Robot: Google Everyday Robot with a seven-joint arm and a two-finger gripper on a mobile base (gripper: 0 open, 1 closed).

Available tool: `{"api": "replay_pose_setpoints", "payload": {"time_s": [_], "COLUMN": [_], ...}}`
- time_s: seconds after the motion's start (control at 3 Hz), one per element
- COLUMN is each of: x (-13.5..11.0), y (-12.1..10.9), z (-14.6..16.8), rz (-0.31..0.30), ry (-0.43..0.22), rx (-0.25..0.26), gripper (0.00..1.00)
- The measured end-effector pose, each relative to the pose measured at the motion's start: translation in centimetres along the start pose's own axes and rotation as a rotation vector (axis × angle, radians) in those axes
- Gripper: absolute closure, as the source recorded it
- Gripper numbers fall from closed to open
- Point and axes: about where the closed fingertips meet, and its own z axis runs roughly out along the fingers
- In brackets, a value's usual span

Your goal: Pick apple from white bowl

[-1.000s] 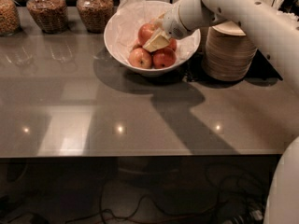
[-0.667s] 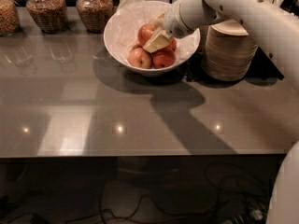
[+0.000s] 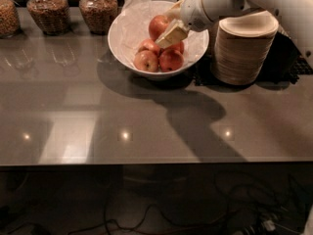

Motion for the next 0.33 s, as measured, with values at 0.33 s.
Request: {"api": "replay_pose_setpoints", "payload": {"time_s": [0.33], "x": [-0.98], "y": [0.43], "z": [-3.74], "rz": [0.029], "ry": [-0.023], "rx": [0.011], "gripper": [1.00]}}
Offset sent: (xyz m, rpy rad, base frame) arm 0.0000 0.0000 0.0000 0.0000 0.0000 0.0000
